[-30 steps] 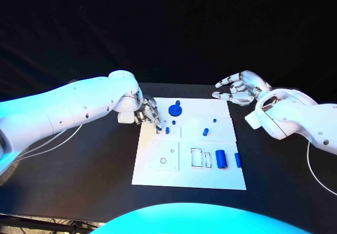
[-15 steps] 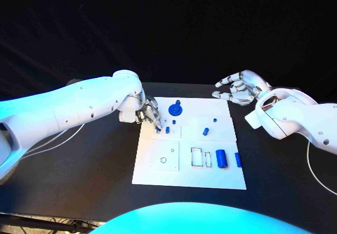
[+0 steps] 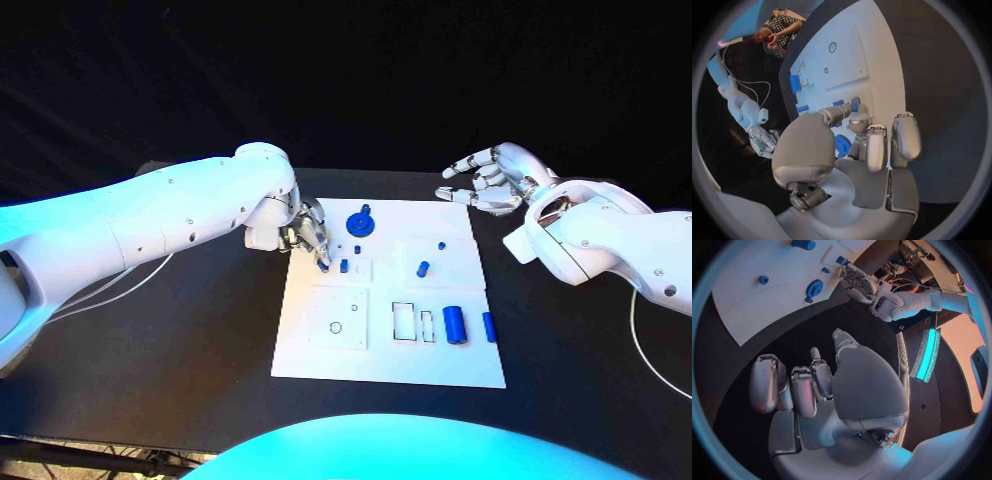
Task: Assemble the parts on the task board
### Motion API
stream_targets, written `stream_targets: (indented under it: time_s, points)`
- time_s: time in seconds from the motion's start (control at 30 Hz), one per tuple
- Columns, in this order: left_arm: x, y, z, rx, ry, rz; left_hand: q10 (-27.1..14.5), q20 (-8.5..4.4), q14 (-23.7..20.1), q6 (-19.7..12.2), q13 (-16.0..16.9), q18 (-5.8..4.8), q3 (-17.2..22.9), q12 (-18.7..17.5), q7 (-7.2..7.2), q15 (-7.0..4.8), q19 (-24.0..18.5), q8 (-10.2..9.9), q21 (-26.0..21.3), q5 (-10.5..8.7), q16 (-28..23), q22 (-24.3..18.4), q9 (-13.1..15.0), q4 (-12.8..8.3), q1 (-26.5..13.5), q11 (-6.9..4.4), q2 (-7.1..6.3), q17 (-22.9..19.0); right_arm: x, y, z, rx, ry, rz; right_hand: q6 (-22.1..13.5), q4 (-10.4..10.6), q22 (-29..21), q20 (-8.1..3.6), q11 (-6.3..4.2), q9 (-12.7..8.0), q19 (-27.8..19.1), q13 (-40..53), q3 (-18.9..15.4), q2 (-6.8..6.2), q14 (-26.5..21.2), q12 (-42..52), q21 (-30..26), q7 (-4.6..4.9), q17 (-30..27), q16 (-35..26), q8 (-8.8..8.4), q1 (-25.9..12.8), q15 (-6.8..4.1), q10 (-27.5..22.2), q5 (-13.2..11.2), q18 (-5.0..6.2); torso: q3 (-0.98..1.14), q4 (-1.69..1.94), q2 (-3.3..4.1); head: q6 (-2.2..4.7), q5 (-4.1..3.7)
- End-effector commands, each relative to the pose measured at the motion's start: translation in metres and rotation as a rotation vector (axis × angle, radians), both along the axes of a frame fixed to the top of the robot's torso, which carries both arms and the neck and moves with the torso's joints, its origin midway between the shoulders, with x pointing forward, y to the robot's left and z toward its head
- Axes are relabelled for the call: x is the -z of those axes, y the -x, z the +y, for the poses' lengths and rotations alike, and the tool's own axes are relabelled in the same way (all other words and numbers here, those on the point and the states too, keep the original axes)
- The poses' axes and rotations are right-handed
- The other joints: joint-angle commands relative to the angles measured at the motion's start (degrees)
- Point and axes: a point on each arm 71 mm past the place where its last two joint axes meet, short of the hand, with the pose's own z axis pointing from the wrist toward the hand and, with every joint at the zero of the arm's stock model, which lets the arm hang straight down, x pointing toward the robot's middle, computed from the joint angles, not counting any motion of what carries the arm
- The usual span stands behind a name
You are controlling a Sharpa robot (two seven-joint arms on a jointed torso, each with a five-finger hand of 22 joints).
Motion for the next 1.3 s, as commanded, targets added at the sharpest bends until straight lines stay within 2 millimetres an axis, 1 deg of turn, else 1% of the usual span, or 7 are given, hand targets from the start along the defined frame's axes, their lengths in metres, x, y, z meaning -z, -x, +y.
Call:
stream_targets:
  time_s: [0.03, 0.33, 0.67, 1.3]
  points:
    - [-0.0018, 0.0004, -0.0028, 0.03, -0.028, -0.01, 0.31, 0.04, 5.28, 1.22, 0.0, -0.61, 5.9, 0.08, -1.08, -0.45, 0.31, 0.24, 0.38, 0.22, 0.26, 0.07, 7.66, -5.89, 0.26, -0.22, 0.52, 12.84, -0.0004, 0.0007, 0.0019, -0.017, 0.005, -0.01, 0.05, -0.15, 6.4, -0.25, -0.1, -0.09, -0.27, 3.09, 0.0, 0.04, 4.8, -0.14, -0.28, -0.09, 9.7, -0.32, 0.21, -0.26, -0.4, -0.37, 0.36, 1.08, -0.01, 0.01, -0.01, -0.05, -0.02]
    - [-0.0018, 0.0011, -0.0062, 0.047, -0.044, -0.022, 0.4, 0.0, 5.32, 1.27, 0.02, -0.65, 6.1, 0.1, -1.11, -0.48, 0.39, 0.26, 0.46, 0.23, 0.33, 0.2, 7.77, -6.22, 0.23, -0.26, 0.34, 12.98, -0.0005, 0.0007, 0.002, -0.018, 0.005, -0.01, 0.05, -0.15, 6.4, -0.25, -0.1, -0.09, -0.27, 3.09, 0.0, 0.04, 4.8, -0.14, -0.28, -0.09, 9.7, -0.32, 0.21, -0.26, -0.4, -0.37, 0.36, 1.08, -0.05, 0.02, 0.01, -0.15, -0.07]
    - [-0.0011, 0.0019, -0.0086, 0.057, -0.049, -0.022, 0.4, 0.0, 5.32, 1.27, 0.02, -0.65, 6.1, 0.1, -1.11, -0.48, 0.39, 0.26, 0.46, 0.23, 0.33, 0.2, 7.77, -6.22, 0.23, -0.26, 0.34, 12.98, -0.0005, 0.0007, 0.0022, -0.019, 0.005, -0.01, 0.05, -0.15, 6.4, -0.25, -0.1, -0.09, -0.27, 3.09, 0.0, 0.04, 4.8, -0.14, -0.28, -0.09, 9.7, -0.32, 0.21, -0.26, -0.4, -0.37, 0.36, 1.08, -0.04, 0.04, 0.0, -0.27, -0.16]
    - [0.0, 0.0032, -0.0067, 0.072, -0.062, -0.004, 0.38, -0.03, 5.37, 1.35, -0.27, -0.67, 6.32, -0.05, -1.15, -0.51, 0.44, 0.27, 0.51, 0.22, 0.41, 0.27, 7.89, -6.57, 0.21, -0.3, 0.14, 13.14, -0.0005, 0.0007, 0.0021, -0.019, 0.006, -0.011, 0.05, -0.15, 6.4, -0.25, -0.1, -0.09, -0.27, 3.09, 0.0, 0.04, 4.8, -0.14, -0.28, -0.09, 9.7, -0.32, 0.21, -0.26, -0.4, -0.37, 0.36, 1.08, -0.02, 0.03, 0.0, -0.37, -0.17]
